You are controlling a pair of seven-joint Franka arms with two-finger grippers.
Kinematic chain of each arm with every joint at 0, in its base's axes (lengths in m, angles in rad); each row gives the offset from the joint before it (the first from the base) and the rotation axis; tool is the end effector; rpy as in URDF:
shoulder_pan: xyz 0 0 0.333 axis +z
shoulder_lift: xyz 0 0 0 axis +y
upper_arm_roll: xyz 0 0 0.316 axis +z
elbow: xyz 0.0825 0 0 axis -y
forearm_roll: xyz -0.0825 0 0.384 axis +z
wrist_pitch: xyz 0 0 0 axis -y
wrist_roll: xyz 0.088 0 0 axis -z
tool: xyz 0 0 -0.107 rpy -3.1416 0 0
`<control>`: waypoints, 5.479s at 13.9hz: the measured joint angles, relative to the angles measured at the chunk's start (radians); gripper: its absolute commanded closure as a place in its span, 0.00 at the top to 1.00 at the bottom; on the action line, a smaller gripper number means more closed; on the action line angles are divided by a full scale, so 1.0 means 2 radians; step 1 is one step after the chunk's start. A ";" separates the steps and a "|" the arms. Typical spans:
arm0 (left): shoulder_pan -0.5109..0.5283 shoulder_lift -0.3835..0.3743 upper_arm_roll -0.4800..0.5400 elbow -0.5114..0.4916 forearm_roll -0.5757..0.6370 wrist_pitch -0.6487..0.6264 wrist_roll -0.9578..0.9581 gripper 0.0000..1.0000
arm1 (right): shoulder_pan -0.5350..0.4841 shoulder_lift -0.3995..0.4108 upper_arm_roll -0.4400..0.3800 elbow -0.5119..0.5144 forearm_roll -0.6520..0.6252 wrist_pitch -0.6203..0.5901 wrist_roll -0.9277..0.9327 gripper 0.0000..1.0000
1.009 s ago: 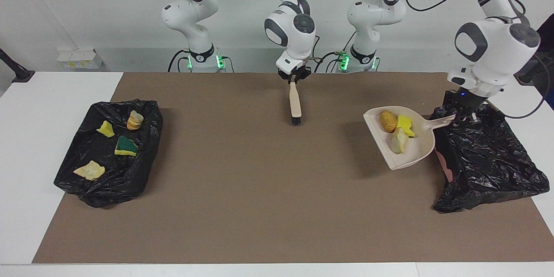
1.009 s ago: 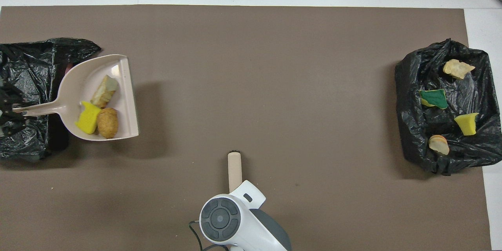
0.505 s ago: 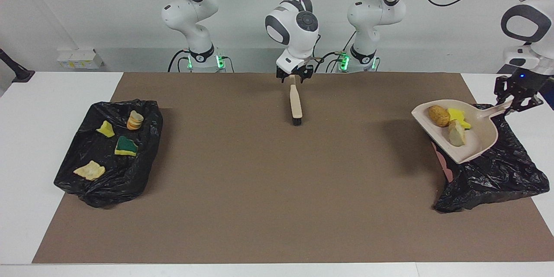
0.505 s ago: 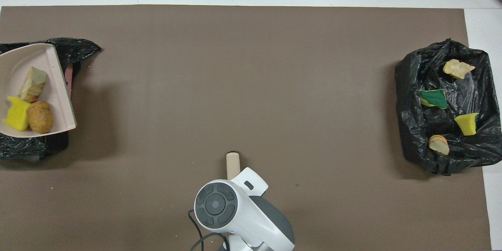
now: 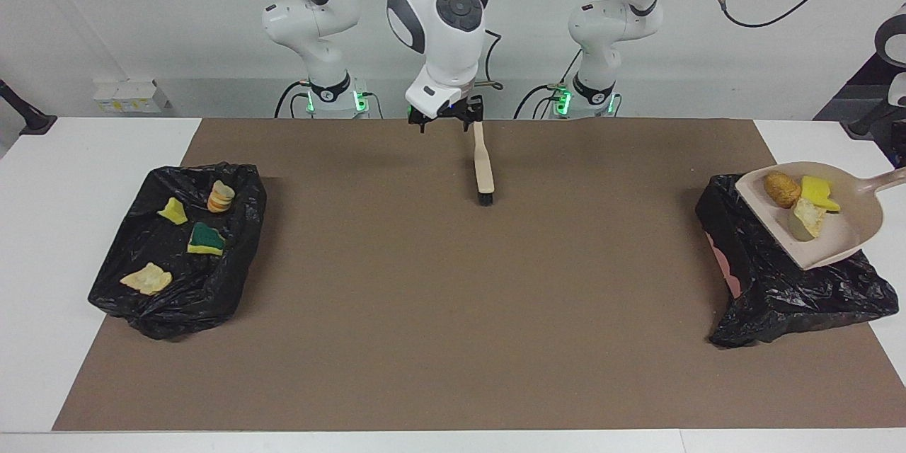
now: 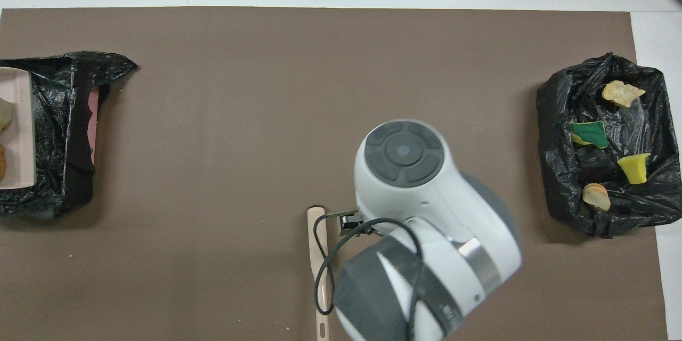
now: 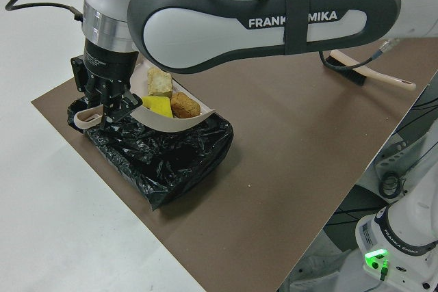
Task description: Sweep and dump trash in bin
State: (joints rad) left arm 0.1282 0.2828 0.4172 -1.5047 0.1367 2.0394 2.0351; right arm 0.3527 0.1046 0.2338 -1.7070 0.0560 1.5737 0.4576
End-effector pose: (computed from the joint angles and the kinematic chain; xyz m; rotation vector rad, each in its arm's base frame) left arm 0.5840 0.3235 0.5452 -1.9879 1.9771 0.2197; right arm 0.4720 0.3150 0.5043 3.0650 0.1899 -0.3760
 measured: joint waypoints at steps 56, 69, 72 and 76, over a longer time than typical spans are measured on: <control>-0.096 -0.125 -0.173 -0.107 0.252 -0.191 -0.412 0.00 | -0.173 -0.061 -0.127 0.094 -0.041 -0.065 -0.222 1.00; -0.101 -0.053 -0.356 -0.121 0.011 -0.104 -1.010 0.00 | -0.173 -0.061 -0.127 0.094 -0.041 -0.065 -0.222 1.00; -0.104 0.011 -0.396 -0.092 0.011 -0.064 -1.114 0.00 | -0.173 -0.061 -0.127 0.094 -0.041 -0.065 -0.222 1.00; -0.119 0.061 -0.431 -0.061 0.011 -0.025 -1.205 0.00 | -0.173 -0.061 -0.127 0.094 -0.041 -0.065 -0.222 1.00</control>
State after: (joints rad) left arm -0.1105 0.4041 -0.4450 -1.6275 0.1584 1.9893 -0.3740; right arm 0.0058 -0.0184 -0.0207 -1.5196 -0.0260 1.4442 0.0132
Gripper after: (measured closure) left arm 0.683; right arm 0.000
